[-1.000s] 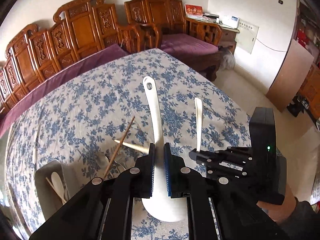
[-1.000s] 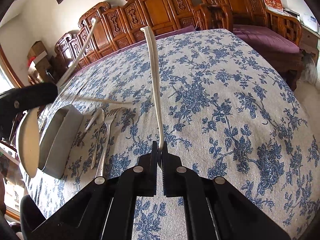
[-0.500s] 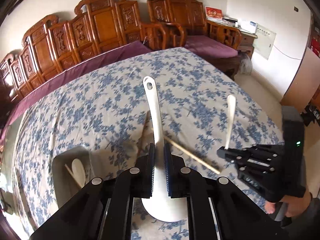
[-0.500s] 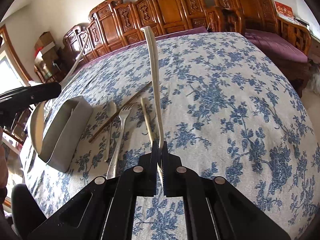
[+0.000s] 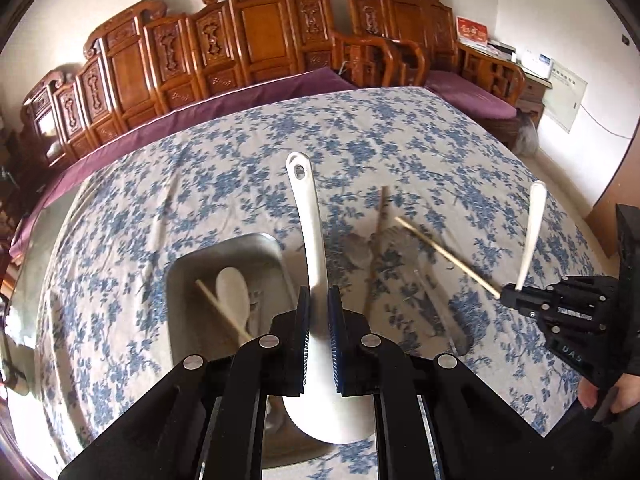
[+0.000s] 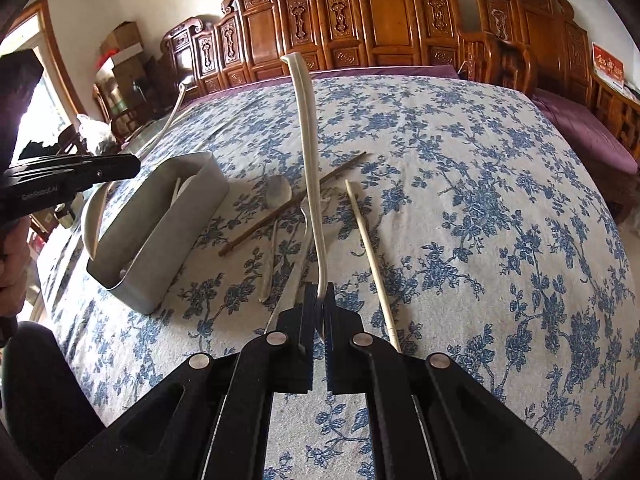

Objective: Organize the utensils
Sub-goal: 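Lift the white ladle and carry it toward the tray with the left tool, then lower the ladle into the tray and open the left tool while the right tool carries the fork over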

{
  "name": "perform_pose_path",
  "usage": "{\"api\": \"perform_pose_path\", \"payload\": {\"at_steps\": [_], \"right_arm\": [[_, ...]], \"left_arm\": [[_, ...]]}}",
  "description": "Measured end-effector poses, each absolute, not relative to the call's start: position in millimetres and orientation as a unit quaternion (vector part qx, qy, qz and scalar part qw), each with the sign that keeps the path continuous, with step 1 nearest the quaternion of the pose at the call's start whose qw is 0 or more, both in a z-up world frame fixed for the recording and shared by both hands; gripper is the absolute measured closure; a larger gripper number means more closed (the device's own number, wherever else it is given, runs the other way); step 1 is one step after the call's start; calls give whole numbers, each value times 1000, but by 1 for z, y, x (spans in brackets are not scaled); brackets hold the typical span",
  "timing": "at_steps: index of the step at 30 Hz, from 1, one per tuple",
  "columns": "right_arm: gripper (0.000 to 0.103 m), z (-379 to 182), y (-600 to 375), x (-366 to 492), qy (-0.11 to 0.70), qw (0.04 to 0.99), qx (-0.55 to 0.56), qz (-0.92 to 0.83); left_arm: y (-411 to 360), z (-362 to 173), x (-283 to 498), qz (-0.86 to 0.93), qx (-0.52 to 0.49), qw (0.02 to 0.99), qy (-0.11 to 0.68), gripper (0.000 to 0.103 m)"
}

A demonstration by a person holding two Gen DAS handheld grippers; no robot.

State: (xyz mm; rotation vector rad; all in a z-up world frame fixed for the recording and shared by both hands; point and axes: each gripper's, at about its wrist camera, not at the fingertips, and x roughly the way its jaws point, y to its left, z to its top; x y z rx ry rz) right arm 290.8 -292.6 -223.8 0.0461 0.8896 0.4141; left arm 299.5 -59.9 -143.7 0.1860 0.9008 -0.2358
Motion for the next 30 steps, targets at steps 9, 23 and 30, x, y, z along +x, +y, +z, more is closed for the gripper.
{"api": "perform_pose_path", "payload": {"at_steps": [9, 23, 30], "right_arm": [[98, -214, -276, 282, 416, 887, -23, 198], [98, -204, -204, 283, 415, 873, -66, 248], [98, -191, -173, 292, 409, 867, -47, 279]], "left_arm": [[-9, -157, 297, -90, 67, 891, 439, 95], [20, -202, 308, -86, 38, 881, 463, 95], [30, -213, 309, -91, 23, 874, 477, 95]]}}
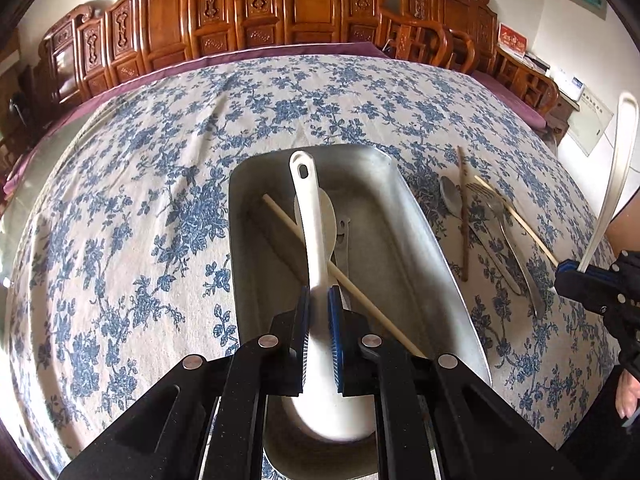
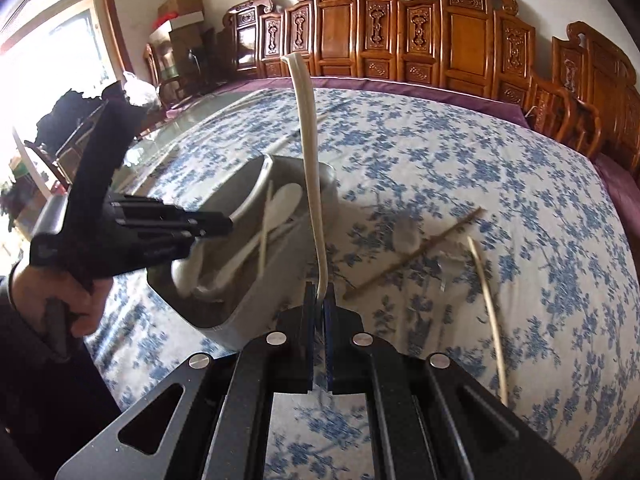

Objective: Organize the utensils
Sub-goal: 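Lower the ladle into the tray and open the left tool while the right tool carries the fork over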

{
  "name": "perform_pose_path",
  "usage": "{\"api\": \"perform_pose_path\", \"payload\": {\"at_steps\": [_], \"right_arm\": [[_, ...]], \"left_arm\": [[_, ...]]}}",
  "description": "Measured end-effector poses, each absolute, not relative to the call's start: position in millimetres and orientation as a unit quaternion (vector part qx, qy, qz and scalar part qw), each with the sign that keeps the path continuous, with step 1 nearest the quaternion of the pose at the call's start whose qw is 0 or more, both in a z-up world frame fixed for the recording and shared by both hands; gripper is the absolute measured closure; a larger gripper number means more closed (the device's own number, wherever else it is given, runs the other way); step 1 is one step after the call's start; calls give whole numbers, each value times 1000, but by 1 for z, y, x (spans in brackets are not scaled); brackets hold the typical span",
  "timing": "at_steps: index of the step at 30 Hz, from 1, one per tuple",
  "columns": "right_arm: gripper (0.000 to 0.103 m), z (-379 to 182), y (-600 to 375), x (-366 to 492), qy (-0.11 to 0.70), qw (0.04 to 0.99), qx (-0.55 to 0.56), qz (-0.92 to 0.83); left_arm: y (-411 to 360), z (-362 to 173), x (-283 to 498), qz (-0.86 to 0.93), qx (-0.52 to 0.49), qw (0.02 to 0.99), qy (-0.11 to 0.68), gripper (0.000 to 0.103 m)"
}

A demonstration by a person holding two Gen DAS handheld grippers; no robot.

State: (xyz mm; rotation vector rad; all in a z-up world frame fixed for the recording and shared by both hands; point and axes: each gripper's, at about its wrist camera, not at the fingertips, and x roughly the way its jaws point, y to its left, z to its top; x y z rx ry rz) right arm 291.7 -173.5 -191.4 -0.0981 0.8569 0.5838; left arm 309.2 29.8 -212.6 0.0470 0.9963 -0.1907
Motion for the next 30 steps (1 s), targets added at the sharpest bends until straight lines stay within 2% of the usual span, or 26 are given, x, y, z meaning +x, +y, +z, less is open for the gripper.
{"api": "perform_pose_path", "payload": {"at_steps": [12, 30], "right_arm": [[98, -188, -134, 298, 415, 857, -36, 304], [98, -194, -95, 310, 444, 827, 17, 345]], "left_arm": [[34, -216, 311, -88, 14, 872, 482, 95], [68, -180, 305, -55, -3, 902, 427, 95]]}}
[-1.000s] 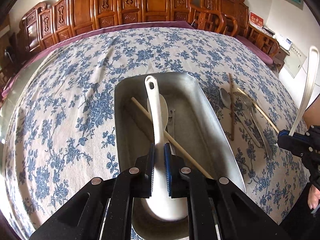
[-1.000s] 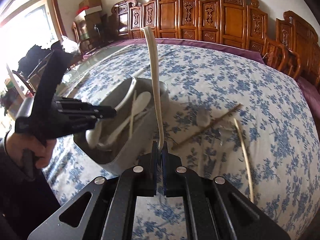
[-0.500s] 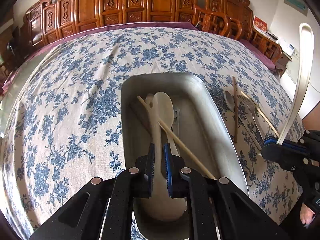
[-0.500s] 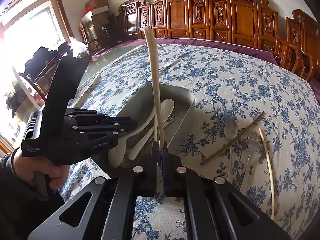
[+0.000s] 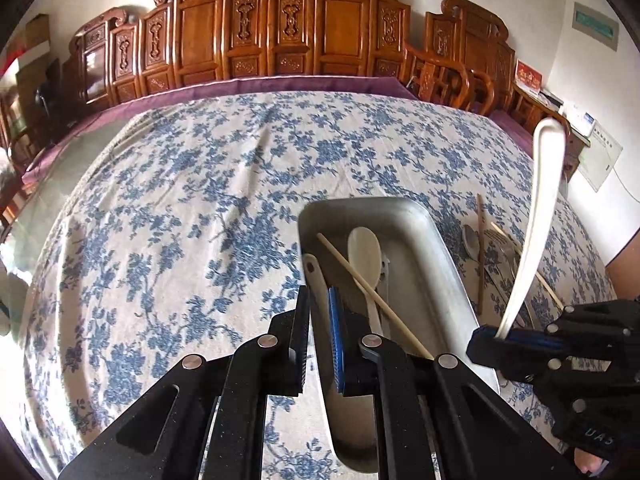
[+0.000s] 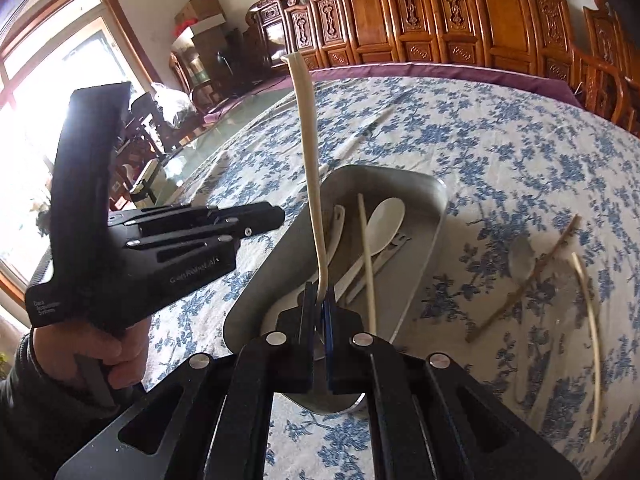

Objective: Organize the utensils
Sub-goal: 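Lower the ladle into the tray and open the left tool while the right tool carries the fork over, then lower the white fork into the tray and open the right tool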

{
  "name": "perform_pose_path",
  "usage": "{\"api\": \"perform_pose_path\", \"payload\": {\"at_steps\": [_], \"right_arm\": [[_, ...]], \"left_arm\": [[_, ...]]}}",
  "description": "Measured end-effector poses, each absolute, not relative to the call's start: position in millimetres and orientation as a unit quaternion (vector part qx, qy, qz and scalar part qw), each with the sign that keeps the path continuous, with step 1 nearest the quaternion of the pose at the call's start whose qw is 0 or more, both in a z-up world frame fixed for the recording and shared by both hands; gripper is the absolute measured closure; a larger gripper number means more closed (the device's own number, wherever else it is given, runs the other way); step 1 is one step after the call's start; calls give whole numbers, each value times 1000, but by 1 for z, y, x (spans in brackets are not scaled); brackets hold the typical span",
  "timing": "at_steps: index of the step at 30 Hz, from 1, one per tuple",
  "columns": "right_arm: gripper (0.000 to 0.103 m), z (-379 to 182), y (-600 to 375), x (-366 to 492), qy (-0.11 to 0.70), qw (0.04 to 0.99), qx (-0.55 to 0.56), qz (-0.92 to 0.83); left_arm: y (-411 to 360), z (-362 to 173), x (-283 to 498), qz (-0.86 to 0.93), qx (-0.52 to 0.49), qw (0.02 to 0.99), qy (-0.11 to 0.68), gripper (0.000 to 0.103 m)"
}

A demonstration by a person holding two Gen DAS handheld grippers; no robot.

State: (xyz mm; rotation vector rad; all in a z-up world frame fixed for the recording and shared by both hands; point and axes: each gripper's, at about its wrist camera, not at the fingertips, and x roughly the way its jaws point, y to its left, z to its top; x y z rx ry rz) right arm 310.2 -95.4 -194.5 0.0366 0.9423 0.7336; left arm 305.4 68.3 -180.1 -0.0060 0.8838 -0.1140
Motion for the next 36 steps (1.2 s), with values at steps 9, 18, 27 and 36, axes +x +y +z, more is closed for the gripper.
{"api": "perform_pose_path", "payload": {"at_steps": [9, 18, 27, 36], "right_arm": [[98, -231, -73, 313, 497, 793, 21, 352], [98, -237, -75, 318, 499, 800, 12, 333], [93, -232, -83, 324, 478, 816, 7, 324], [85, -208, -116, 317, 426, 846, 12, 322]], "left_arm": [[84, -174, 307, -46, -17, 906, 420, 95], [82, -174, 307, -45, -11, 907, 419, 95], [79, -173, 306, -44, -5, 908, 416, 95], [65, -169, 303, -53, 9, 910, 412, 95]]}}
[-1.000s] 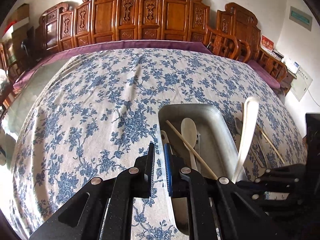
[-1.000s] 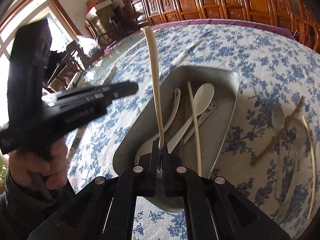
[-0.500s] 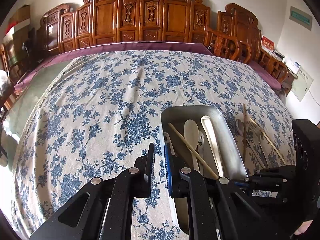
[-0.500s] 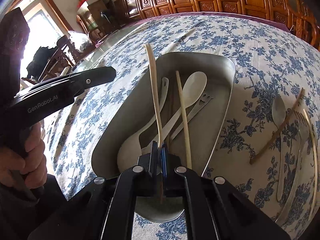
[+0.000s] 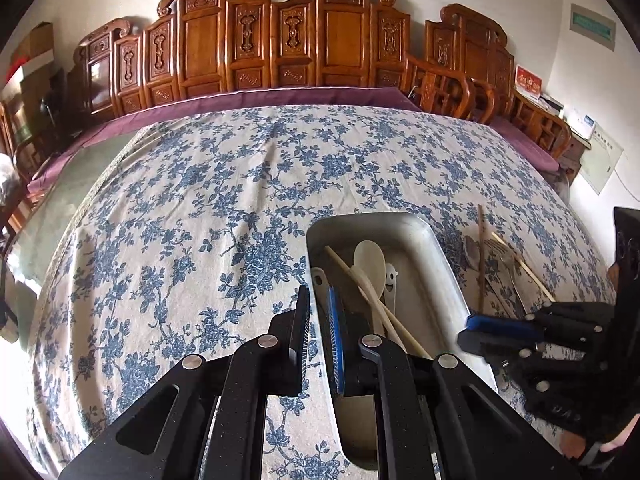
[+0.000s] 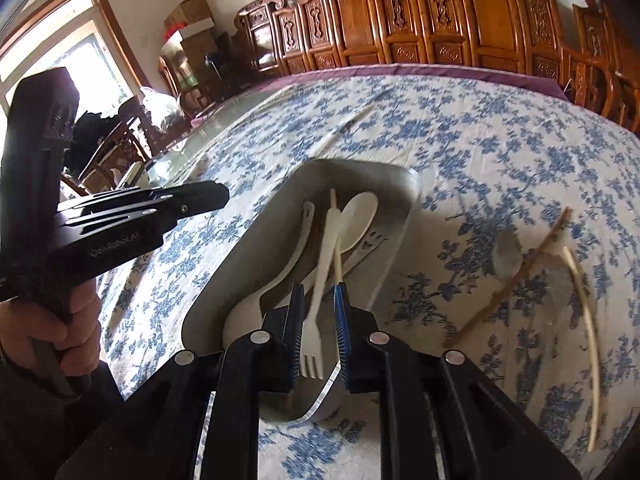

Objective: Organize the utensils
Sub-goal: 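Lower the white fork into the tray and open the right tool, then grasp a light wooden chopstick from the pile with the right tool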

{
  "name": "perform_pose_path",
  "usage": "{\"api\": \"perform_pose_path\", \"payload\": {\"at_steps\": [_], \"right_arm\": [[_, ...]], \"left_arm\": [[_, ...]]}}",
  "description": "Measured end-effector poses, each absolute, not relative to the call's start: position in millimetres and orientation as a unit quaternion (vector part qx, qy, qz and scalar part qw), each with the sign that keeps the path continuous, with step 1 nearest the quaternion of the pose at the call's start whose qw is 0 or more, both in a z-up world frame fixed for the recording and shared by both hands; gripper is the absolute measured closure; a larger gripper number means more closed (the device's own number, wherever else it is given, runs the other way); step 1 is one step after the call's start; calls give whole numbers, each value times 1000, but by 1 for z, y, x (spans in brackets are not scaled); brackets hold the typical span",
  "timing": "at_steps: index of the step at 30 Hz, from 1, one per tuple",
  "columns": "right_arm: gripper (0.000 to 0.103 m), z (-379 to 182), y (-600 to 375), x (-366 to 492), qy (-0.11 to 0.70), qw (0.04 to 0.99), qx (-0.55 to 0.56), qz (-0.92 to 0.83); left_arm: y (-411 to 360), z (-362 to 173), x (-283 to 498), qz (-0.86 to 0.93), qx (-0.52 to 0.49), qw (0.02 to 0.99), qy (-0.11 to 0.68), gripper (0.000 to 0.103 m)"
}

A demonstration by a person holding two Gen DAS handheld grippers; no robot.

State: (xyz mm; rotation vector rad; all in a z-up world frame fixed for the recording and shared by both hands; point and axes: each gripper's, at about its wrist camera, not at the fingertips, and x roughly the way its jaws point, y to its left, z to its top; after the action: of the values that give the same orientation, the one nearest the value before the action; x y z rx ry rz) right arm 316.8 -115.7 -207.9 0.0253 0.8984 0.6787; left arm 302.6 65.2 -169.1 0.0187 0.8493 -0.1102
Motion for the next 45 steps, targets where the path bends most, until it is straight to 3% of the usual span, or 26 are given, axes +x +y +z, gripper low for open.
{"api": "perform_pose_path", "payload": {"at_steps": [7, 21, 25, 29, 32, 35, 38, 39, 45], "right_arm": [[85, -188, -168, 297, 370, 886, -48, 275], [76, -217, -272, 309, 388, 906, -37, 168], [76, -239, -283, 319, 410, 898, -50, 149], [76, -255, -286, 328, 431, 889, -58, 145], [76, -267, -285, 333, 446, 881, -72, 138], [76, -271, -290, 336, 449, 881, -69, 129], [83, -271, -298, 339, 450, 882, -64, 121], [94, -271, -300, 340, 450, 883, -66, 118], [97, -271, -303, 345, 451, 881, -78, 117]], "left_arm": [[46, -168, 296, -75, 19, 909, 411, 94], [-4, -174, 285, -117, 43, 902, 412, 93], [-20, -176, 281, -131, 50, 901, 411, 81], [-30, -179, 278, -138, 58, 899, 410, 79], [-35, -181, 276, -142, 61, 898, 413, 70], [-39, -184, 276, -145, 62, 896, 416, 67], [-45, -184, 275, -149, 67, 894, 418, 67], [-47, -184, 274, -151, 68, 893, 418, 67], [-61, -189, 276, -152, 83, 887, 428, 67]]}}
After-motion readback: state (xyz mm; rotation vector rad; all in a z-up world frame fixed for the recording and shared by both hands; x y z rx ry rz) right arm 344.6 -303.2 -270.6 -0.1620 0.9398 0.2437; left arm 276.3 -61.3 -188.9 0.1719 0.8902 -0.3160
